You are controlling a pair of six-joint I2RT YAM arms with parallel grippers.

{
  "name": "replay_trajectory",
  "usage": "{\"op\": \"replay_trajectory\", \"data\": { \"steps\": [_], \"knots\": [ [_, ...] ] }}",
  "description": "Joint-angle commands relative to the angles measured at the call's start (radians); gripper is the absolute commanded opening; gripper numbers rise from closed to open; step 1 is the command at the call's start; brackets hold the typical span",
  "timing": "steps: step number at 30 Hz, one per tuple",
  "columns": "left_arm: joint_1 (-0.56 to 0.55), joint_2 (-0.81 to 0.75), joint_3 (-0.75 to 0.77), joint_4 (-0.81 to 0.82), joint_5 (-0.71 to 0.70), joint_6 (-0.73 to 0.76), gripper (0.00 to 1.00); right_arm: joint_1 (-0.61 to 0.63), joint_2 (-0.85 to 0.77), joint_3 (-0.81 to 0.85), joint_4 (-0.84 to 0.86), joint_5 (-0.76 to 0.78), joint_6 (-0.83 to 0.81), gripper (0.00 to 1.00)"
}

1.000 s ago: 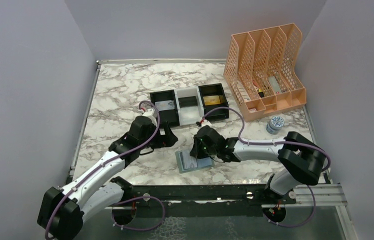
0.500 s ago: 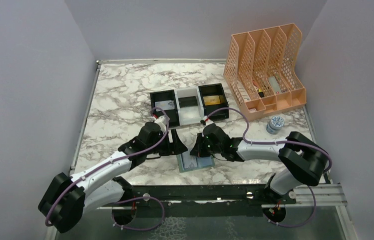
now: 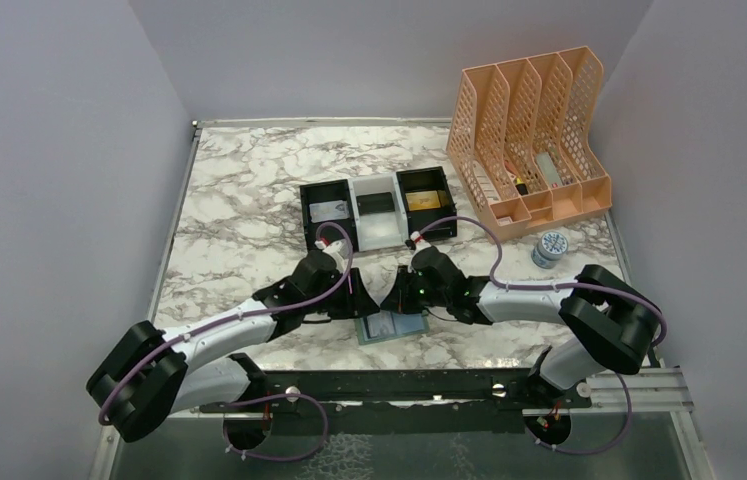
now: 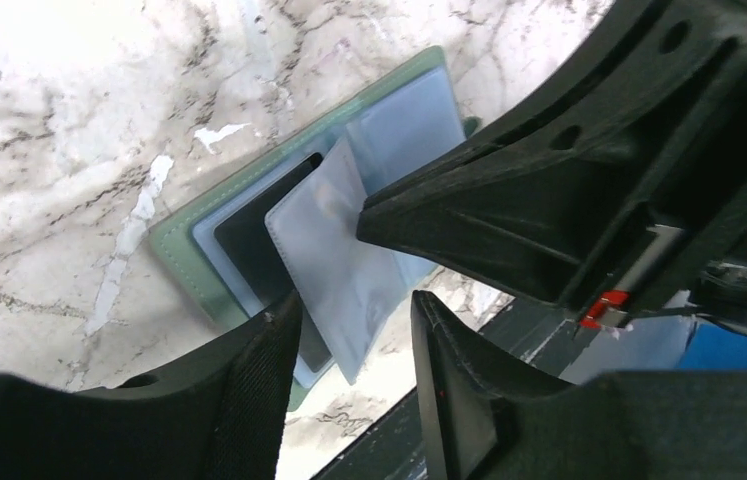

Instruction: Take the credit cards out of the card holder

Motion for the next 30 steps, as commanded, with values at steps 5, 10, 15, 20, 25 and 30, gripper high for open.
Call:
{"op": "replay_trajectory", "data": {
  "steps": [5,10,15,20,25,30],
  "knots": [
    [-0.048,0.002,-0.056,0.051,-0.145,-0.091,0.46,-0.012,-0.022,-0.015,0.044,-0.027,0.017,0.01],
    [-0.055,0.026,-0.063,0.108,-0.11,-0.091,0.46,-0.015,-0.026,-0.016,0.045,-0.035,0.016,0.01],
    [-0.07,0.09,-0.069,0.213,-0.041,-0.11,0.42,-0.018,-0.032,-0.02,0.049,-0.042,0.012,0.01],
    [-0.079,0.113,-0.04,0.218,-0.034,-0.095,0.38,-0.024,-0.042,-0.023,0.043,-0.04,0.015,0.01],
    [-0.08,0.12,-0.025,0.218,-0.031,-0.085,0.38,-0.049,-0.059,-0.01,-0.004,-0.068,-0.006,0.18],
    [-0.083,0.144,-0.009,0.223,-0.018,-0.08,0.38,-0.077,-0.117,0.006,-0.117,0.003,-0.028,0.37]
  ]
}}
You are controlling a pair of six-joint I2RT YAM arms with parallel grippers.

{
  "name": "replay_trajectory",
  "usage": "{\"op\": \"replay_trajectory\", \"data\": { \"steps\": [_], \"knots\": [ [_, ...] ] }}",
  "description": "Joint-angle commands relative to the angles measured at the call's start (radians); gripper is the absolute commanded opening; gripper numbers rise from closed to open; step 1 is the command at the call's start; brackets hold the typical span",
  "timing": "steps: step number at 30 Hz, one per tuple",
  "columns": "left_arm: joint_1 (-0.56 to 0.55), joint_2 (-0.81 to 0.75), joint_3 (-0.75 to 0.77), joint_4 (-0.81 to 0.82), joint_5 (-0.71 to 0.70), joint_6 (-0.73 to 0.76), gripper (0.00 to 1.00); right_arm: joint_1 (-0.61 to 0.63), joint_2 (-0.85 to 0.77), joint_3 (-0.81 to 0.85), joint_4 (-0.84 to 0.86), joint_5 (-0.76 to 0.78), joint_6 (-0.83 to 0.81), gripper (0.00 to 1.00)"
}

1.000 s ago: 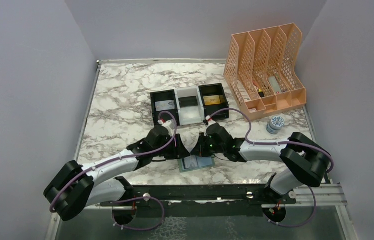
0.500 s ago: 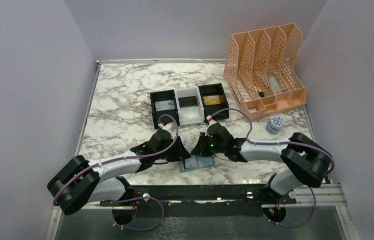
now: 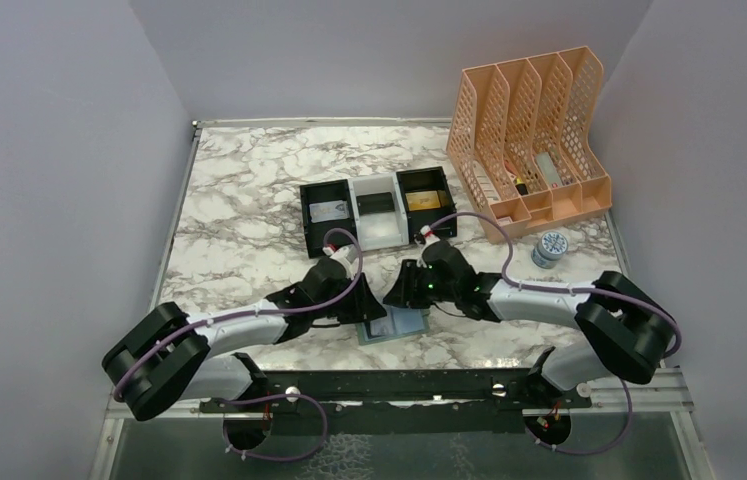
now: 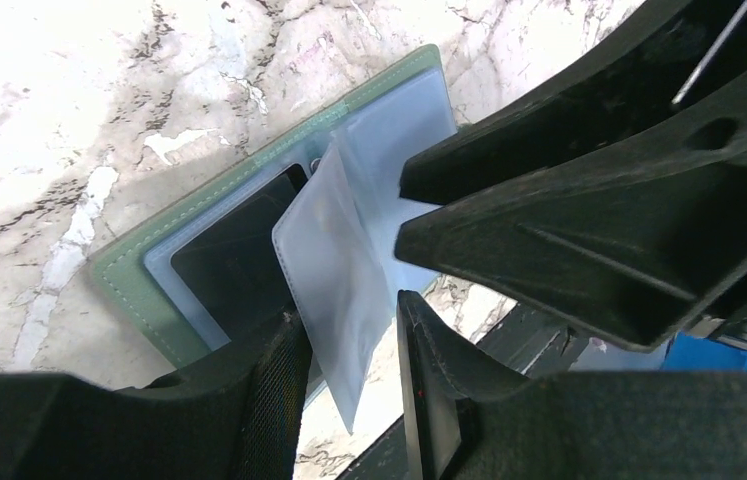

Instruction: Take the credit cards out of the card holder

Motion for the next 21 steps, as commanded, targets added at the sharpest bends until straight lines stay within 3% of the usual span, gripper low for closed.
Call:
{"op": "replay_trajectory", "data": {
  "steps": [1,13,17,21],
  "knots": [
    [-0.013,0.028,0.041,0.036,0.037,0.017,0.38,-0.032,-0.077,0.019,-0.113,0.058,-0.027,0.39],
    [-0.11,0.187,0.201,0.061,0.06,0.036,0.47,-0.102,-0.32,-0.047,-0.306,0.263,-0.05,0.42],
    [-0.132,0.226,0.229,0.062,0.051,0.04,0.55,-0.117,-0.376,-0.069,-0.331,0.274,-0.04,0.43],
    [-0.134,0.166,0.196,0.036,0.001,0.04,0.59,-0.119,-0.409,-0.083,-0.309,0.214,-0.045,0.43]
  ]
}}
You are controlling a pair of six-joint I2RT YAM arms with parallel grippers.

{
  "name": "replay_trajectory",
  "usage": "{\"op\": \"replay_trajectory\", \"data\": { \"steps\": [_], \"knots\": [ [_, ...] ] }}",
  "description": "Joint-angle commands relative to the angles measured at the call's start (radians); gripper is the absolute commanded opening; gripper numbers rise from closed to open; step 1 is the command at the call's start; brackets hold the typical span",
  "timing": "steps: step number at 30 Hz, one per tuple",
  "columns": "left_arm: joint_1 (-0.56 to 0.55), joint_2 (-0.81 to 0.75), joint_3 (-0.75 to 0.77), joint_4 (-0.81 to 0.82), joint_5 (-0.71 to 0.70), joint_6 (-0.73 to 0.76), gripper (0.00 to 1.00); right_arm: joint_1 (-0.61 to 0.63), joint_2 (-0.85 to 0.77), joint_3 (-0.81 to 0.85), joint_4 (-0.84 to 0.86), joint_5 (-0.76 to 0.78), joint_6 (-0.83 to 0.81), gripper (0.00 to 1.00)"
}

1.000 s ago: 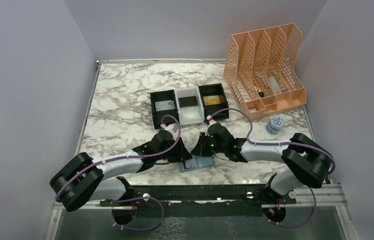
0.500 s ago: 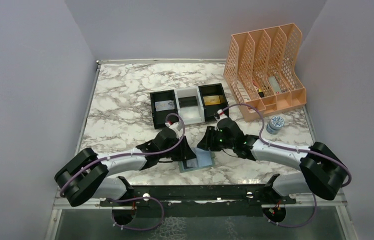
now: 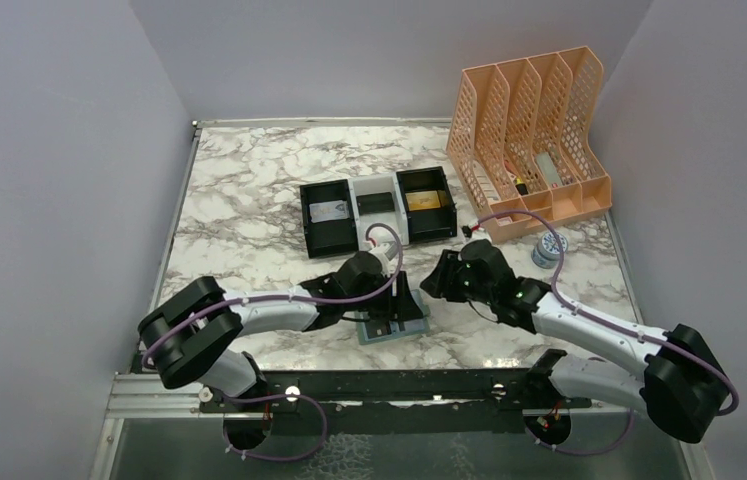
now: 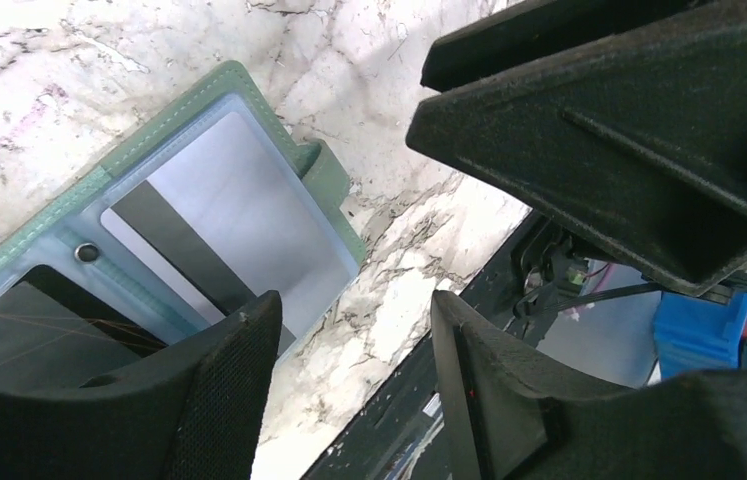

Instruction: Take the credit cards out of the card holder

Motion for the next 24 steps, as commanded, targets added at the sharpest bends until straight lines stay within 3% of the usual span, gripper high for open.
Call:
{"op": "replay_trajectory", "data": {
  "steps": [1,9,14,24],
  "knots": [
    [-0.003,-0.077,-0.016,-0.036,-0.062,0.021,0.6,-0.006,-0.035,-0.02,0.016,-0.037,-0.001,0.42],
    [0.0,-0.254,-0.058,-0.241,-0.31,0.015,0.6,-0.005,0.059,-0.056,0.204,-0.283,0.005,0.33],
    [0.003,-0.236,-0.068,-0.24,-0.285,0.002,0.6,-0.005,0.161,-0.02,0.209,-0.344,-0.031,0.27],
    [0.003,-0.092,-0.068,-0.091,-0.169,-0.045,0.5,-0.005,0.268,-0.008,0.094,-0.212,-0.045,0.24]
  ]
}}
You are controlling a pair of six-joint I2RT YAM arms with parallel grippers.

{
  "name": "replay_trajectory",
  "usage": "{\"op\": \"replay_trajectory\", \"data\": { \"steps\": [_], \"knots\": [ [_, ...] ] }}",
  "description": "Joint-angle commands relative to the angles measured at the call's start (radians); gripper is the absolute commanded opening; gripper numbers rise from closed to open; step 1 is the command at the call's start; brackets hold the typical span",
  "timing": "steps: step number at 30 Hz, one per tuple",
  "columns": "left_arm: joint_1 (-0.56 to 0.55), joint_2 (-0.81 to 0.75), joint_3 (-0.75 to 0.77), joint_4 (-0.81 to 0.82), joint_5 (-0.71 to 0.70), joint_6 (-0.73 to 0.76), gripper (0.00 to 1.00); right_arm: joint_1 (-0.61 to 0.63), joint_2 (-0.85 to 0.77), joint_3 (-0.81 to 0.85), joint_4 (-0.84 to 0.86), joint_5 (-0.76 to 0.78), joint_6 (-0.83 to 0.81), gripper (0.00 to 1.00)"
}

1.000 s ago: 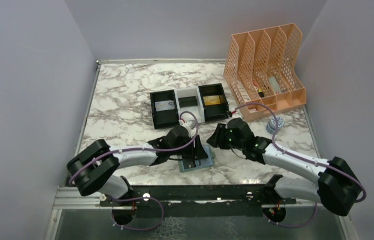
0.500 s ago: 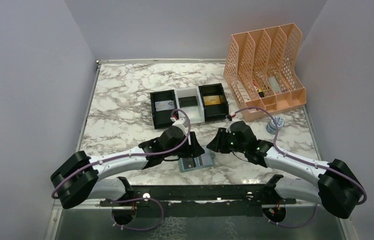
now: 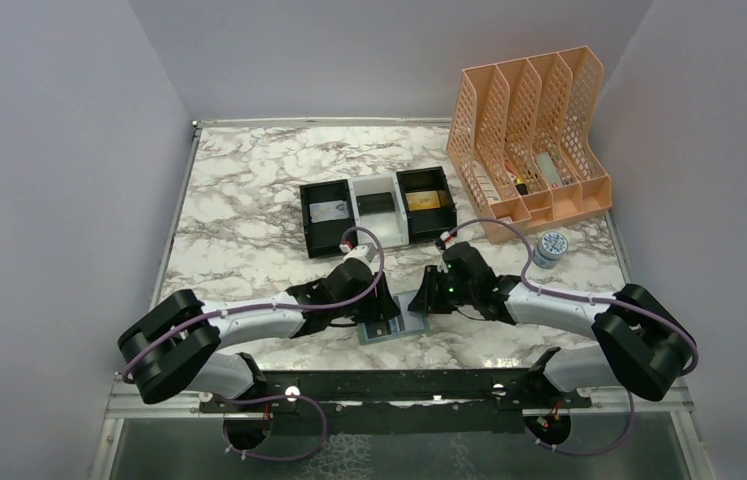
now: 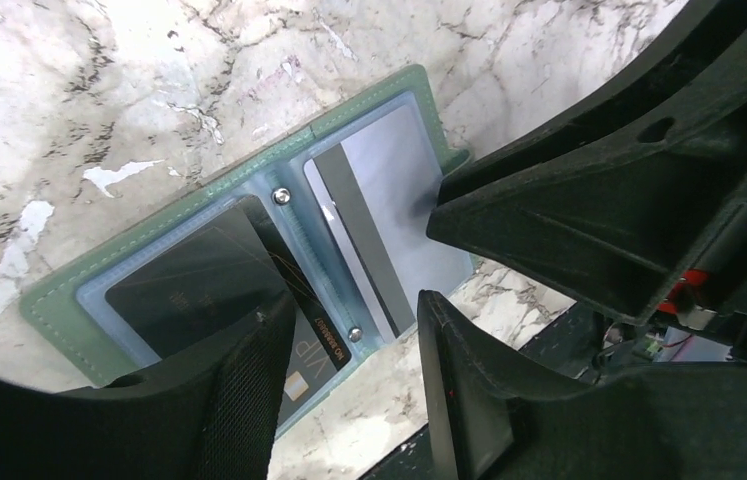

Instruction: Take the credit cards out of the card holder

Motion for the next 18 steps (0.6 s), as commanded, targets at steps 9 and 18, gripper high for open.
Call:
{"op": "replay_trajectory", "data": {
  "steps": [9,18],
  "knots": [
    [0.002,0.152,0.007,0.174,0.125,-0.057,0.39,-0.003,0.043,-0.037,-0.029,0.081,0.001,0.22],
    [0.001,0.157,-0.034,0.236,0.128,-0.133,0.25,-0.003,0.049,-0.042,-0.015,0.078,0.001,0.22]
  ]
}}
